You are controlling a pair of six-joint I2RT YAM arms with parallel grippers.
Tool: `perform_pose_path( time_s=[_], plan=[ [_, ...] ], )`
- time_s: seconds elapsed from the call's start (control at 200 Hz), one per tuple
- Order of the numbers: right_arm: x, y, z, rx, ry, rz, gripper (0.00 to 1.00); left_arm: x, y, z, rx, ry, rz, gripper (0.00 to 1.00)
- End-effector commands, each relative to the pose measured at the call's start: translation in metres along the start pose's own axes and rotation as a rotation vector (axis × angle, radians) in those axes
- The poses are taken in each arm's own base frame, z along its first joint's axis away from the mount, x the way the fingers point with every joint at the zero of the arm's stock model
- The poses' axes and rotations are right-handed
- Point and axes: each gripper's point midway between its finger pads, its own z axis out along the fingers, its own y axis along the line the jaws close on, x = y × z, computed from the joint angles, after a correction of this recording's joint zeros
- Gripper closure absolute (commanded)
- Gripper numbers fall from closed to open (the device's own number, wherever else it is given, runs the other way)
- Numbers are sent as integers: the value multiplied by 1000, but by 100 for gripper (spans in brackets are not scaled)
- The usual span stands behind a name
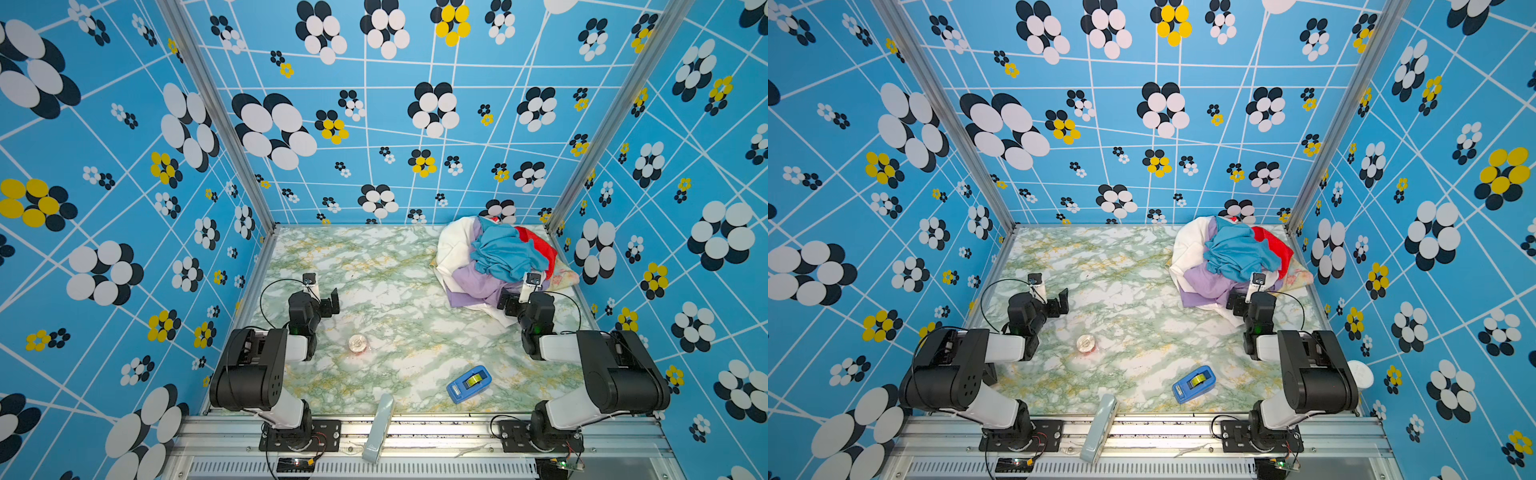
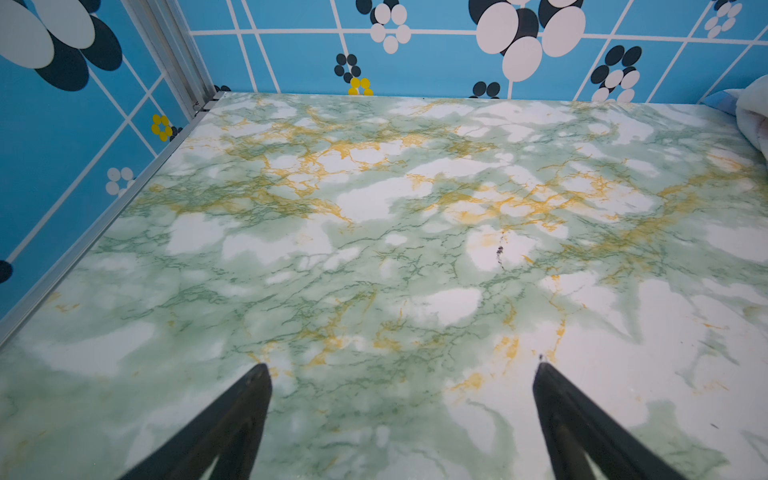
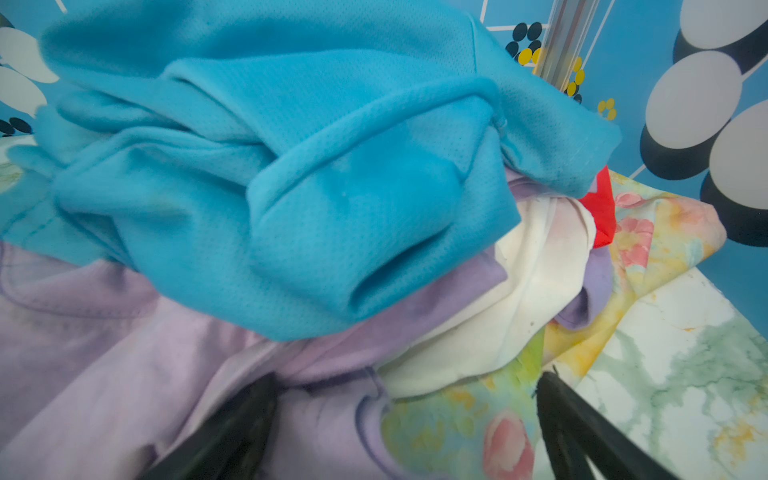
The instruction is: Pick out a specific cloth from the pile
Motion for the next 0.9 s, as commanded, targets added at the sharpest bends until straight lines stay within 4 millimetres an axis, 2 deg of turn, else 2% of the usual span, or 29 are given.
perform_pose_path(
  time_s=[0.0, 0.47, 0.58, 0.725, 0.8, 0.895],
  plan=[
    [-9, 4, 3, -21, -16, -10, 1, -11, -4, 3, 20, -18, 16, 1],
    [-10, 4, 2, -16, -20, -15, 1, -13, -2, 2, 5, -26, 17, 1],
    [-12, 3, 2, -4, -27, -16, 1, -27, 2, -2, -25, -12, 4, 1],
    [-26, 2, -6, 41, 19, -38, 1, -48, -2, -17, -48, 16, 8, 1],
    [-37, 5, -17, 37, 44, -36, 1, -65, -14, -29, -31, 8, -2, 0],
    [-53, 12, -34, 26, 47, -34, 1, -89, -41, -43, 40, -14, 14, 1]
  ],
)
